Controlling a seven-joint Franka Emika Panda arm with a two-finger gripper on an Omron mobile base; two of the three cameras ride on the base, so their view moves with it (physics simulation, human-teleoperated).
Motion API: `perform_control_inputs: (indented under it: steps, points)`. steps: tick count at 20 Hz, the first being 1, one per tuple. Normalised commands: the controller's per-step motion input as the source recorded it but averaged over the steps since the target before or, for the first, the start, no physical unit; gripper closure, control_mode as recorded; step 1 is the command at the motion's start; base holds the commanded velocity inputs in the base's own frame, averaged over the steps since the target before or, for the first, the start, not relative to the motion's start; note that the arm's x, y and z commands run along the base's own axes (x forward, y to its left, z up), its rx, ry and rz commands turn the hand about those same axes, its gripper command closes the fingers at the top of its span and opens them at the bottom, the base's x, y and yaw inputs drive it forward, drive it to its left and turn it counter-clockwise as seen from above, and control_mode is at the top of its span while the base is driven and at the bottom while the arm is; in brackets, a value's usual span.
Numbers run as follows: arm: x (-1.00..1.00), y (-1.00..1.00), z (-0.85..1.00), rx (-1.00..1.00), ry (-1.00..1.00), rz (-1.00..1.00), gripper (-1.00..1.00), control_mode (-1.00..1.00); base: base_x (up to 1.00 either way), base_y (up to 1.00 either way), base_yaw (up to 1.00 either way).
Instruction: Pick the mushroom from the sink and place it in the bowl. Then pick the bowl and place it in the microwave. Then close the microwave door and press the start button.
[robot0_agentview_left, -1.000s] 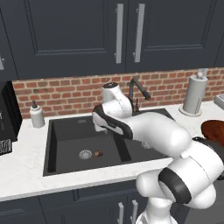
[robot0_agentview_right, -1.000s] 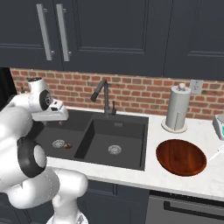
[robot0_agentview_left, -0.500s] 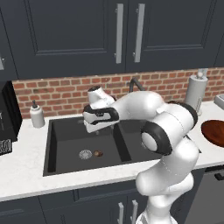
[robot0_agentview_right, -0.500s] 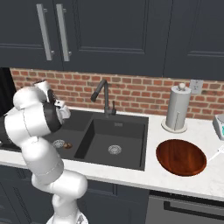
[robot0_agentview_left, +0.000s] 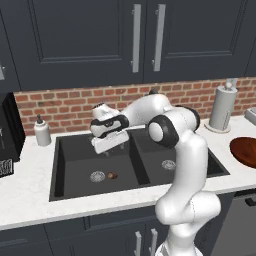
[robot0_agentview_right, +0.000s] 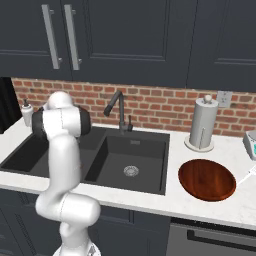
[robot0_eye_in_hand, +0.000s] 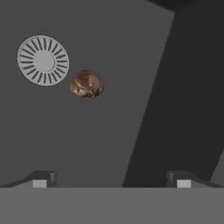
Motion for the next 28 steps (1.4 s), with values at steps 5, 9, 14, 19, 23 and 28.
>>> perform_control_inputs:
  steps: [5, 9, 14, 19, 23, 28]
  points:
    - [0.08, 0.44, -0.56, -0.01, 0.31, 0.00, -1.00, -1.00, 0.00, 0.00, 0.00]
    - [0.46, 0.04, -0.93, -0.10, 0.17, 0.00, -1.00, -1.00, 0.00, 0.00, 0.00]
    - [0.19, 0.00, -0.82, -0.13, 0.05, 0.02, -1.00, -1.00, 0.00, 0.00, 0.00]
    - [0.01, 0.00, -0.45, -0.07, 0.00, 0.00, -1.00, -1.00, 0.00, 0.00, 0.00]
    - [0.09, 0.00, -0.44, -0.02, -0.04, 0.00, -1.00, -1.00, 0.00, 0.00, 0.00]
    - [0.02, -0.03, -0.45, 0.00, -0.16, 0.11, -1.00, -1.00, 0.00, 0.00, 0.00]
